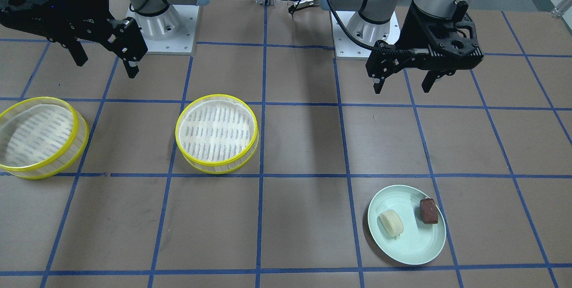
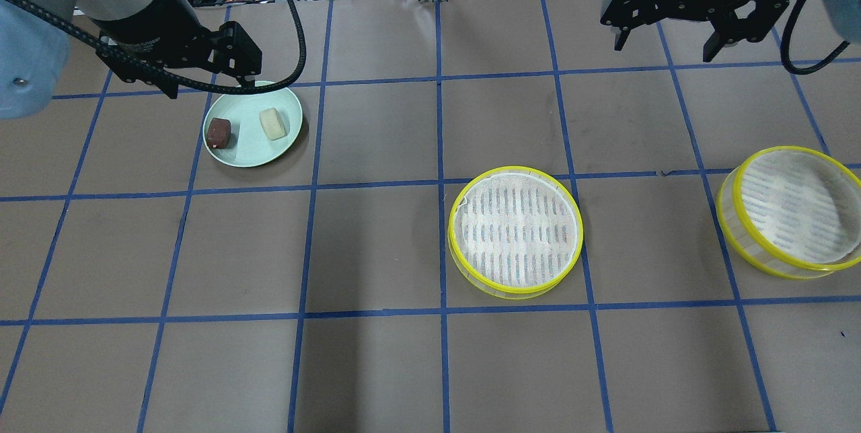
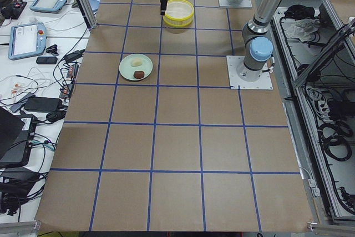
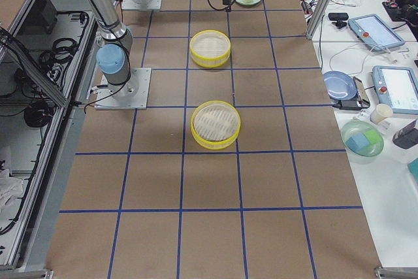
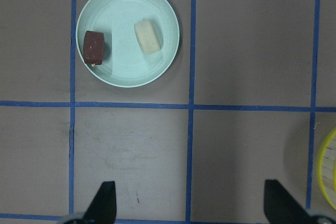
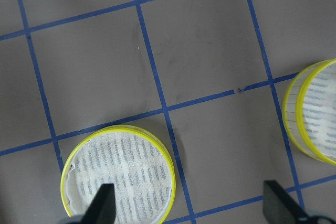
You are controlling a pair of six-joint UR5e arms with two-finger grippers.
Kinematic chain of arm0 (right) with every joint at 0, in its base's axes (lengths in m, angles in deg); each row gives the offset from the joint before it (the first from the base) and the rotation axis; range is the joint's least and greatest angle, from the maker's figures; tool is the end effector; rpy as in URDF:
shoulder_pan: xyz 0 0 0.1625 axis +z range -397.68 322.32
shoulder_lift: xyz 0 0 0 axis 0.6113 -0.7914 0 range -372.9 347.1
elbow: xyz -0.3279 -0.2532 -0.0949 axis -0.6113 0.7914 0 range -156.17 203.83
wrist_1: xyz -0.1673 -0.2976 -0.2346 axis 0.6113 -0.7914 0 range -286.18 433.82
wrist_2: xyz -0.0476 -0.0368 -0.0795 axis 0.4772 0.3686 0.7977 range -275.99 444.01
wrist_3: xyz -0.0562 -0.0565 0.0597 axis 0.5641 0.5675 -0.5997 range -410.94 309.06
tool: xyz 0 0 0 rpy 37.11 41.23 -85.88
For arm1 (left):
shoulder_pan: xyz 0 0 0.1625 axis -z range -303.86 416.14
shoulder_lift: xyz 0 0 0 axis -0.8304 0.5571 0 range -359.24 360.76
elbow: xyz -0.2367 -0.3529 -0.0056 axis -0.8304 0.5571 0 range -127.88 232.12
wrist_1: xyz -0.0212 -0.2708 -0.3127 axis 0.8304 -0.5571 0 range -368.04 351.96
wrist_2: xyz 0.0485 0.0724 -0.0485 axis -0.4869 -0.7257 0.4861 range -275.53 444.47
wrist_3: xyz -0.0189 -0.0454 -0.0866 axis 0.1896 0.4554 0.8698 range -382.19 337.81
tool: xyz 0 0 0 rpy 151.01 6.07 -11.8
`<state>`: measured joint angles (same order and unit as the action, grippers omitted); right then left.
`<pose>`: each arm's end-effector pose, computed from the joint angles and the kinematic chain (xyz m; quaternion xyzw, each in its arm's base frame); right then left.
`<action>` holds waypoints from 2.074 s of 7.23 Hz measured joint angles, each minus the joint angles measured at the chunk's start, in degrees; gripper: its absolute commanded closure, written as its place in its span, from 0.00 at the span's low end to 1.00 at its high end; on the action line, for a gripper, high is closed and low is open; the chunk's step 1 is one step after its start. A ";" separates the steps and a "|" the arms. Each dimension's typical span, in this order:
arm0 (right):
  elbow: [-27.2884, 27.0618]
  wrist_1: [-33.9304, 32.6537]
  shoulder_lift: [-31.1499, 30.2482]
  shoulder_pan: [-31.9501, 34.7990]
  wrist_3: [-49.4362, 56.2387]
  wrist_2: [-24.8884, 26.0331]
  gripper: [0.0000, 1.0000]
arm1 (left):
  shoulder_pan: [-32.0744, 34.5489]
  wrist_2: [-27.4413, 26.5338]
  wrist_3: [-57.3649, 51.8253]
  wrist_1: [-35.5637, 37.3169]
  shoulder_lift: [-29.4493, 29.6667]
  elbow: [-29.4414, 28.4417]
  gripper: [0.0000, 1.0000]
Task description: Stack buns with steamer
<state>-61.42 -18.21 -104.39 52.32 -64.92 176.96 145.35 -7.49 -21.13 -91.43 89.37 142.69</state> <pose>0.1282 -0.4918 0.5459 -0.1231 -0.9894 0.0746 0.0167 -0.1230 -0.4953 0.5071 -0.0173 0.9976 -0.0647 0.0170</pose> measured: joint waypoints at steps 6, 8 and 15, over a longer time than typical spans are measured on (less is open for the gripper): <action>0.08 -0.09 0.70 -7.50 9.96 0.71 0.00 | -5.01 0.07 -7.82 8.87 8.10 0.92 0.00; -0.50 1.13 1.70 -19.54 26.67 0.95 0.00 | -5.49 1.58 -8.53 18.74 15.76 1.06 0.06; -13.25 -26.31 23.63 -43.65 67.08 0.97 0.26 | -7.48 4.02 -9.02 31.44 34.10 1.09 1.00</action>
<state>-74.68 -44.52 -80.76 8.67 2.16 177.93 137.88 -3.47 -30.16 -59.99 123.47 143.79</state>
